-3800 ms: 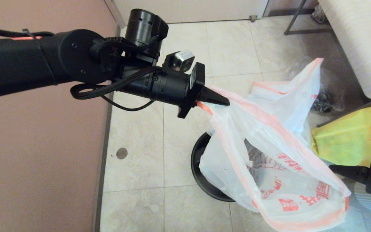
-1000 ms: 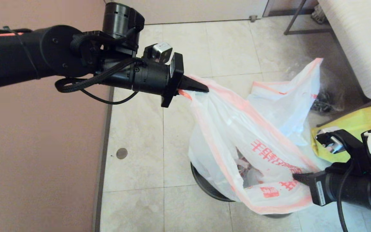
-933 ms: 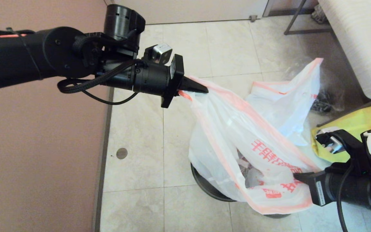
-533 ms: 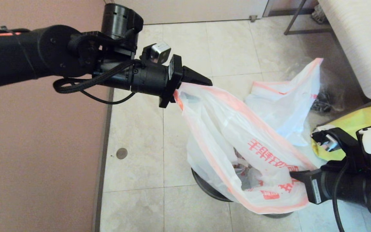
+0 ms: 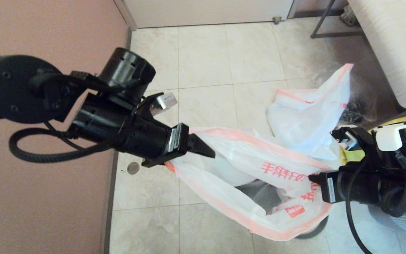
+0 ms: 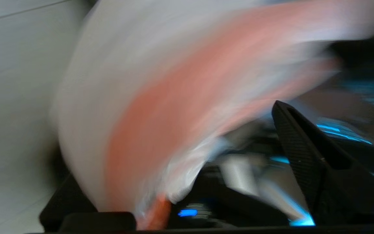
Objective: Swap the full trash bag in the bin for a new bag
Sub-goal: Put the new garbage bag on the trash can
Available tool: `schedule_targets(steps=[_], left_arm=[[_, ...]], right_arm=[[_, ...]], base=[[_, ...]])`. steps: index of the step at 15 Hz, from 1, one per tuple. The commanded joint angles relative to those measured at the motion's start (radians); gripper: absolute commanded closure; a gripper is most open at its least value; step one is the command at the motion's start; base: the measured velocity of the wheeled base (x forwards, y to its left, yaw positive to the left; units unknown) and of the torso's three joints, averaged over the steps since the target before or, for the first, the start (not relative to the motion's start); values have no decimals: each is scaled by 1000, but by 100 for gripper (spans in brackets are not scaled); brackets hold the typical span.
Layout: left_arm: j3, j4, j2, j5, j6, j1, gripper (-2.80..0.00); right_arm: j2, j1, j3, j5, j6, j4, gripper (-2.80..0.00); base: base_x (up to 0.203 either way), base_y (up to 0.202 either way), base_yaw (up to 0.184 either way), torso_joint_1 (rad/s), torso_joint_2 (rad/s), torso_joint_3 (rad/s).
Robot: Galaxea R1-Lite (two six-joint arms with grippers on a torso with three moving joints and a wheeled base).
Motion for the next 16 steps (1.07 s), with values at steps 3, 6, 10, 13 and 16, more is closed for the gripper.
schedule_targets(steps=[3, 6, 10, 13, 16], left_arm=[[204, -169, -25, 112, 68, 77, -280], [215, -193, -81, 133, 75, 71, -280], [221, -202, -90, 157, 5, -84, -280], [178, -206, 9, 235, -71, -202, -280], [138, -206, 97, 294, -127, -278, -280]], right_arm=[[9, -14, -24, -9, 33, -5, 0], [19, -24, -38, -13, 50, -10, 0], [46, -24, -58, -27, 73, -11, 0], [62, -26, -94, -30, 113, -10, 0], [70, -26, -98, -30, 125, -28, 0]], base=[[0, 0, 0, 0, 0, 0], [0, 0, 0, 0, 0, 0], [0, 0, 0, 0, 0, 0], [0, 0, 0, 0, 0, 0], [0, 0, 0, 0, 0, 0]])
